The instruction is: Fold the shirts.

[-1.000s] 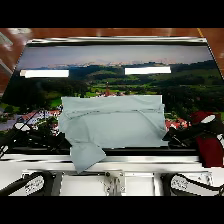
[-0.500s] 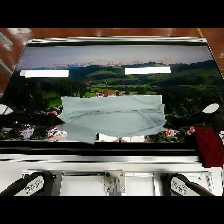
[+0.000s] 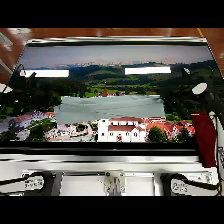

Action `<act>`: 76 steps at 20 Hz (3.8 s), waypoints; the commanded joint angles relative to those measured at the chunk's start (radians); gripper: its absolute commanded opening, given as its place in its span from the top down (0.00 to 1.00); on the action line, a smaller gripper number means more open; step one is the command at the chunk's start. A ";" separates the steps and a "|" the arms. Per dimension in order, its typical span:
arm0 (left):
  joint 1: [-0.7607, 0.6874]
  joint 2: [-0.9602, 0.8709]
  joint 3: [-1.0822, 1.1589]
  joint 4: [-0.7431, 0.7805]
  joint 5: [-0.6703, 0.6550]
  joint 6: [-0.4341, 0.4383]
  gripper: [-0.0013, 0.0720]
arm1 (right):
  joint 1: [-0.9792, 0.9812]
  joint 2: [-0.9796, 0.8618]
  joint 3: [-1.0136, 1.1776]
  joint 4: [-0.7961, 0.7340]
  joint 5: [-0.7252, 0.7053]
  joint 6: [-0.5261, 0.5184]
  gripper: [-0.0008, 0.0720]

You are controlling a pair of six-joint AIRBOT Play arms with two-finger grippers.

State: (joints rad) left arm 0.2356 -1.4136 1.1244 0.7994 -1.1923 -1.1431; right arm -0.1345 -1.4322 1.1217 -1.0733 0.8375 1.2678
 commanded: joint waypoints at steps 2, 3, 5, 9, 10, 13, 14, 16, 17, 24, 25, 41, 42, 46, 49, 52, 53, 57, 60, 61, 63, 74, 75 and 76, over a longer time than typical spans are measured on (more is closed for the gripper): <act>-0.008 -0.236 0.153 -0.018 0.006 -0.051 0.93 | 0.032 -0.186 0.122 -0.011 -0.064 0.082 0.91; -0.014 -0.275 0.183 -0.032 0.007 -0.051 0.93 | 0.031 -0.212 0.122 -0.014 -0.064 0.097 0.90; -0.031 -0.345 0.234 -0.074 0.010 -0.051 0.76 | 0.032 -0.251 0.122 -0.019 -0.066 0.101 0.85; -0.035 -0.367 0.288 -0.111 -0.027 -0.048 0.17 | -0.001 -0.237 0.134 -0.064 -0.037 0.094 0.05; -0.029 -0.365 0.308 -0.111 -0.061 -0.048 0.17 | -0.027 -0.228 0.136 -0.072 -0.019 0.104 0.05; -0.014 -0.351 0.356 -0.111 -0.168 -0.048 0.17 | -0.113 -0.245 0.136 -0.007 0.080 0.153 0.05; -0.016 -0.339 0.358 -0.112 -0.182 -0.048 0.17 | -0.127 -0.263 0.136 0.038 0.117 0.146 0.05; -0.021 -0.312 0.358 -0.112 -0.186 -0.048 0.17 | -0.130 -0.311 0.136 0.133 0.169 0.103 0.05; -0.025 -0.300 0.358 -0.112 -0.188 -0.048 0.17 | -0.121 -0.334 0.136 0.188 0.176 0.086 0.05; -0.074 -0.266 0.358 -0.113 -0.189 -0.056 0.20 | -0.044 -0.365 0.138 0.365 0.130 0.020 0.90; -0.089 -0.266 0.357 -0.113 -0.188 -0.059 0.42 | -0.046 -0.334 0.138 0.365 0.134 -0.005 0.90; -0.916 -0.425 0.257 -0.523 0.557 -0.178 0.93 | -0.045 0.441 0.137 0.359 0.525 0.190 0.90; -0.949 -0.448 0.259 -0.586 0.563 -0.175 0.93 | -0.045 0.475 0.137 0.351 0.526 0.203 0.90; -0.971 -0.482 0.266 -0.671 0.526 -0.085 0.93 | -0.043 0.514 0.137 0.270 0.543 0.255 0.90; -0.843 -0.420 0.265 -0.628 0.518 -0.046 0.93 | 0.022 0.503 0.135 0.173 0.497 0.268 0.90; -0.640 -0.294 0.266 -0.459 0.483 -0.047 0.93 | 0.172 0.435 0.135 0.098 0.387 0.294 0.90; -0.554 -0.241 0.266 -0.419 0.454 -0.047 0.93 | 0.230 0.397 0.135 0.098 0.335 0.294 0.90; -0.232 -0.034 0.266 -0.351 0.327 -0.046 0.93 | 0.503 0.185 0.135 0.099 0.048 0.327 0.90; -0.021 0.089 0.270 -0.337 0.169 -0.035 0.93 | 0.688 -0.025 0.135 0.103 -0.222 0.384 0.90; 0.035 0.122 0.270 -0.336 0.114 -0.034 0.93 | 0.735 -0.094 0.135 0.123 -0.314 0.406 0.84; 0.110 0.172 0.270 -0.335 0.032 -0.017 0.93 | 0.798 -0.217 0.135 0.268 -0.454 0.423 0.15; 0.157 0.206 0.268 -0.334 -0.077 0.035 0.93 | 0.310 0.031 0.124 -0.278 0.462 0.409 0.12; 0.157 0.206 0.268 -0.334 -0.077 0.035 0.93 | 0.240 0.048 0.082 -0.257 0.507 0.405 0.12; 0.156 0.206 0.268 -0.334 -0.077 0.035 0.93 | 0.190 0.057 0.024 -0.185 0.503 0.387 0.12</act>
State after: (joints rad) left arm 0.3889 -1.2095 1.3930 0.4652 -1.2591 -1.1126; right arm 0.2169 -1.4361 1.2167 -1.1858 1.1038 1.6634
